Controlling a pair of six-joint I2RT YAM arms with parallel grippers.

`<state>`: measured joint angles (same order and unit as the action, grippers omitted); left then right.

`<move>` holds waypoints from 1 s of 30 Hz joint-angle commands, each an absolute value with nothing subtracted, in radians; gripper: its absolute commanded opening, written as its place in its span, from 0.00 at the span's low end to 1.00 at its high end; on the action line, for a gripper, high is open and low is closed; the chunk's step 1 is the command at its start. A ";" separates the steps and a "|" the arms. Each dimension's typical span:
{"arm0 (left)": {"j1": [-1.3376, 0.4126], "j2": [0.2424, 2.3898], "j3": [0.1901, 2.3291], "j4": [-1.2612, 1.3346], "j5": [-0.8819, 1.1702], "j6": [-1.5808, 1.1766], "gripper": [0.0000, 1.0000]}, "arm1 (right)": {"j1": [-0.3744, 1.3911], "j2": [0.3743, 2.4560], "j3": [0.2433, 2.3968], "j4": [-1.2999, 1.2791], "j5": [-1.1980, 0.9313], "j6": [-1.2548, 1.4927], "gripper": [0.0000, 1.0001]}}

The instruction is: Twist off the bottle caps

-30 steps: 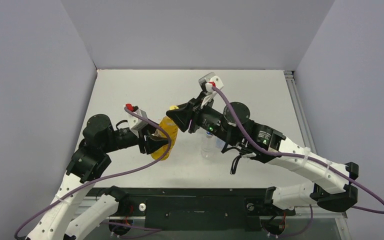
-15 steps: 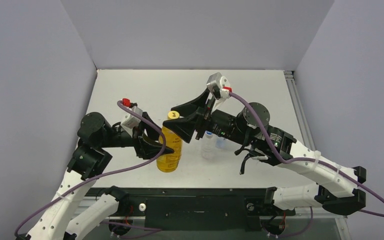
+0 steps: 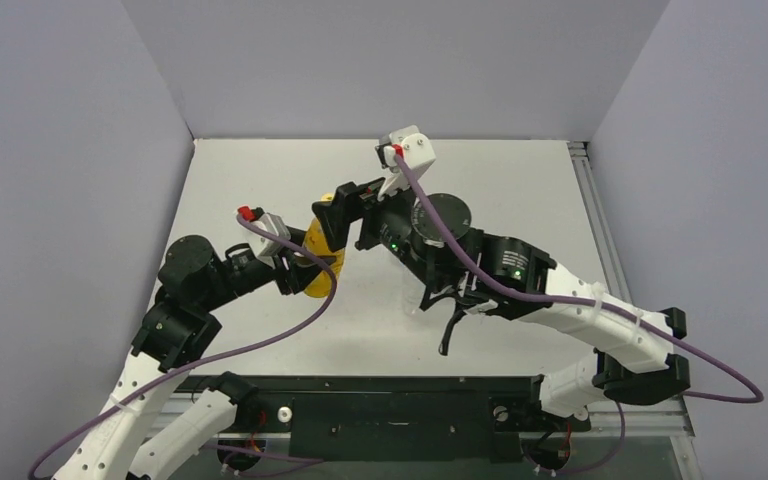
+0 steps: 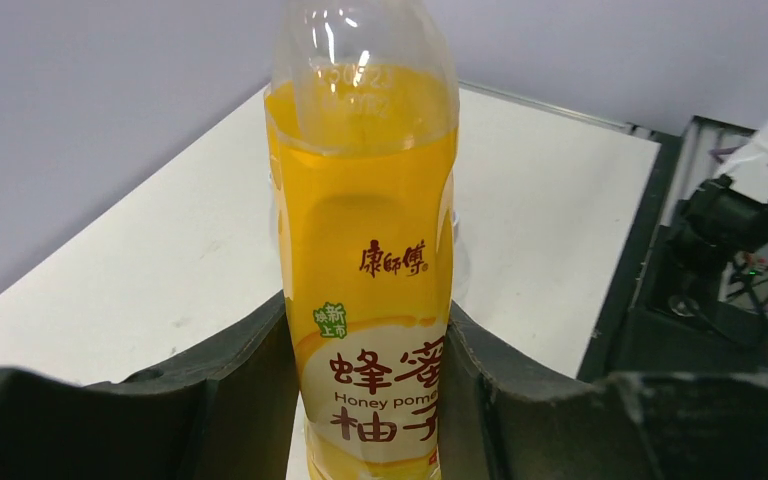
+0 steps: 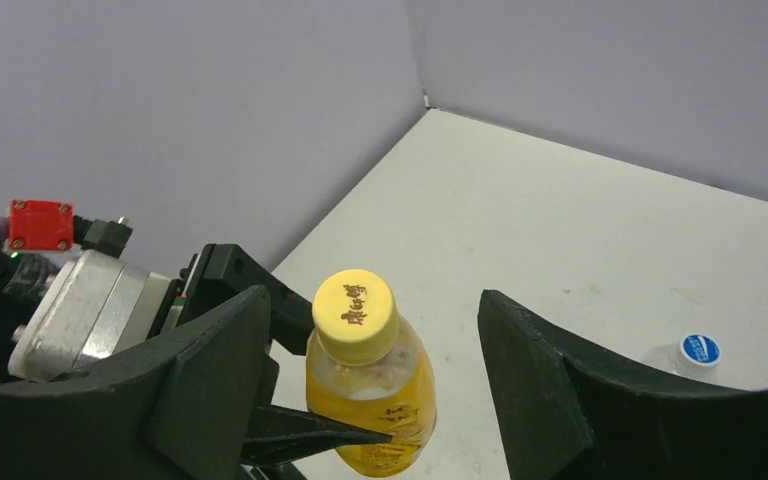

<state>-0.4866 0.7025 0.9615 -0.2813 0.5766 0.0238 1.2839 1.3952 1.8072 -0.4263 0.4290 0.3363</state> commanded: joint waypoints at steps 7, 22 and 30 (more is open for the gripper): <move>-0.504 0.682 0.920 -0.251 0.311 0.124 0.00 | 1.363 1.554 1.982 -0.457 0.748 0.304 0.65; -0.508 0.688 0.914 -0.231 0.316 0.098 0.00 | 1.316 1.573 1.958 -0.406 0.681 0.370 0.45; -0.508 0.687 0.914 -0.224 0.318 0.091 0.00 | 1.273 1.573 1.929 -0.405 0.604 0.419 0.47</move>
